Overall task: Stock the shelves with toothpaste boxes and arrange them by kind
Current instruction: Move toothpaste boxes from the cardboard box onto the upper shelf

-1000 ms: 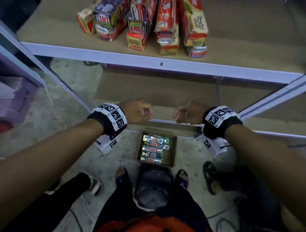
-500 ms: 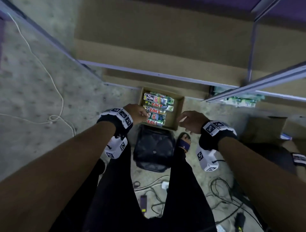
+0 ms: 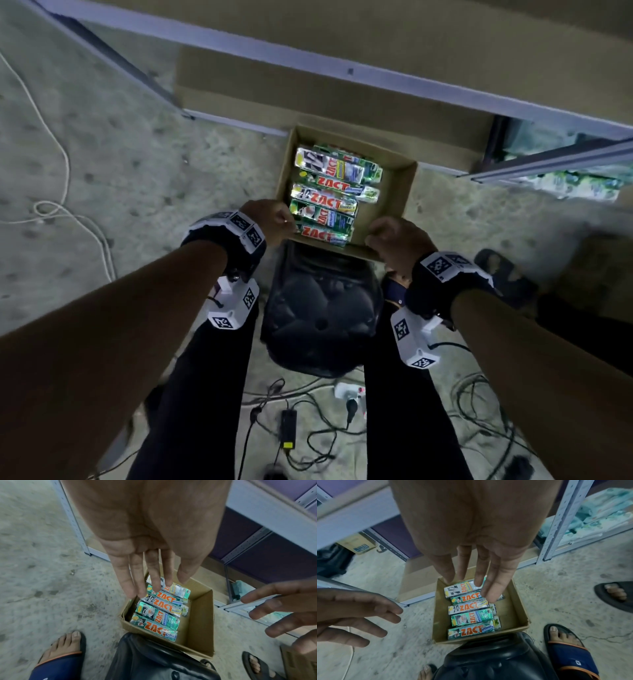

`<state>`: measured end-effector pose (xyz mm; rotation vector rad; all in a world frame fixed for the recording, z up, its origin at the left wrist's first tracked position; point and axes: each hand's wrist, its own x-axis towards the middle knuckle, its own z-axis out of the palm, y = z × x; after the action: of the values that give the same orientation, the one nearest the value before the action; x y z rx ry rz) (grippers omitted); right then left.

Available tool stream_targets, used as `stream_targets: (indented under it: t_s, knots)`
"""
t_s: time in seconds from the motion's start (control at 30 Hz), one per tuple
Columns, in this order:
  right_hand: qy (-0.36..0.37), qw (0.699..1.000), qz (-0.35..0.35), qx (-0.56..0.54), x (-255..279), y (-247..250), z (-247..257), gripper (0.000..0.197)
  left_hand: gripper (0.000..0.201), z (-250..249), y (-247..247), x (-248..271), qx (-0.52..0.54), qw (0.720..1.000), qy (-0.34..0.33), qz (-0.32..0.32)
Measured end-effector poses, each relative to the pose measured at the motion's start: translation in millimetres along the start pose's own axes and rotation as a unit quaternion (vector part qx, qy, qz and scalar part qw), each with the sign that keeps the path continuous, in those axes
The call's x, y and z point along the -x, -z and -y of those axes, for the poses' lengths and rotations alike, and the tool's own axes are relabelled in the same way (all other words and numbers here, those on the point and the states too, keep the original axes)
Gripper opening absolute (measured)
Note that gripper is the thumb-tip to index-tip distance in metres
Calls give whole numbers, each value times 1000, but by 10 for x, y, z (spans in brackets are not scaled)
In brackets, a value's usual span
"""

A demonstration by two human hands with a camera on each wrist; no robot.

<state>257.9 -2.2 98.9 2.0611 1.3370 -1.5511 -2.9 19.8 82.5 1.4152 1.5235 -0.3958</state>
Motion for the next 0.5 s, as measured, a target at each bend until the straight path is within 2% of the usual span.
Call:
stream_targets:
  t_s: [0.13,0.5]
  knots:
    - [1,1000,-9,20,-575,-184,-171,12,27,232,-271,-539,6,1000,11,-13]
    - [43,995,-29,85,-1901,-371,-389,38,35,582,-670,-1750,-6,998,-36,-54]
